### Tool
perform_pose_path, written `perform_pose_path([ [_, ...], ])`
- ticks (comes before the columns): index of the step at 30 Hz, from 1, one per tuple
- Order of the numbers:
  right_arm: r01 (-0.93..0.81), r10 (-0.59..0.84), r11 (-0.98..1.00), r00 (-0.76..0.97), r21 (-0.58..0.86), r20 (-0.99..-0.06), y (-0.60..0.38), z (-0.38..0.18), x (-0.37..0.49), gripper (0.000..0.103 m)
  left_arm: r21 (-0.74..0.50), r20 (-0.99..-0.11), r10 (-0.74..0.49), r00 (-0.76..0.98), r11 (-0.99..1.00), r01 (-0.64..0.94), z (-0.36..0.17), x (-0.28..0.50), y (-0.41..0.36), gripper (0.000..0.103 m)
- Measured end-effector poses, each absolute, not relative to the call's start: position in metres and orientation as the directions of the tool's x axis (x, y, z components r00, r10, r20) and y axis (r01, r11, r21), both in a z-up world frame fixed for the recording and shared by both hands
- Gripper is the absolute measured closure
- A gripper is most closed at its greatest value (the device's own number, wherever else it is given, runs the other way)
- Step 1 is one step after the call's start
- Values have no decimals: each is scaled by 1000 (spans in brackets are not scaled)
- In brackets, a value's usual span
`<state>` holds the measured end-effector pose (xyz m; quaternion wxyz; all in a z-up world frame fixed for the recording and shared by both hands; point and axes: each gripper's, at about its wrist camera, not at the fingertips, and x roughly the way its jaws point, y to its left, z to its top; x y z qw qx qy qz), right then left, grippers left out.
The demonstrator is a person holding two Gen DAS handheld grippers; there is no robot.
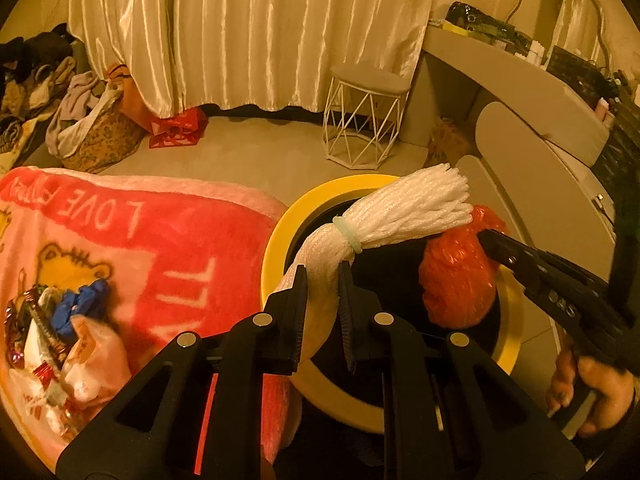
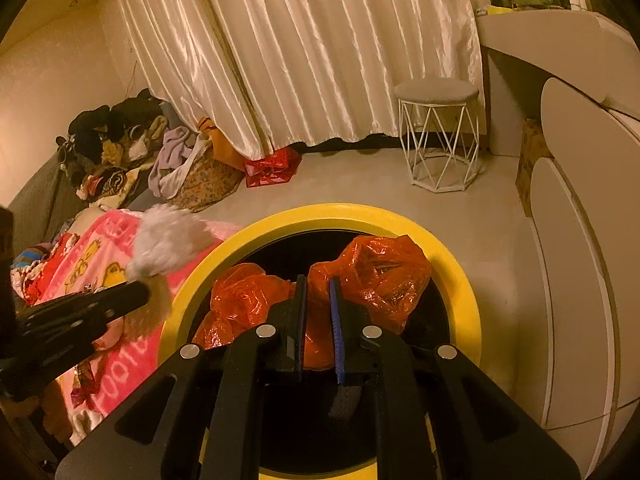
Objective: Collect trash
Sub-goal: 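Open both tools to drop the net bundle and red bag into the bin, then move both tools back over the remaining trash on the blanket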
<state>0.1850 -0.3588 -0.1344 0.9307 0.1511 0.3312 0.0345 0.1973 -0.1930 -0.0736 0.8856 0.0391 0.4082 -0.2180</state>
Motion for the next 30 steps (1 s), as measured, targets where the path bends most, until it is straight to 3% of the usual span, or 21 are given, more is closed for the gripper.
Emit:
perform_pose_path([
  [5, 36, 184, 943, 769, 330, -612, -358, -137, 186, 88, -132, -749, -362, 555, 902, 411, -76, 210, -198, 91],
  [8, 51, 189, 933, 773, 356, -606, -363, -137, 185, 79, -153, -737, -386, 555, 895, 419, -73, 211, -198, 84],
  [11, 82, 167, 924, 792, 373, -587, -371, -134, 181, 60, -169, -723, -400, 563, 893, 418, -69, 207, -193, 59],
  [15, 109, 139, 919, 809, 378, -572, -377, -131, 178, 50, -177, -699, -408, 588, 894, 411, -63, 199, -188, 29],
  [19, 113, 125, 922, 819, 371, -560, -375, -127, 176, 46, -162, -679, -403, 614, 897, 410, -56, 189, -183, 13],
  [30, 52, 138, 940, 846, 338, -515, -352, -109, 172, 41, -128, -617, -351, 704, 928, 350, -36, 166, -151, 11],
])
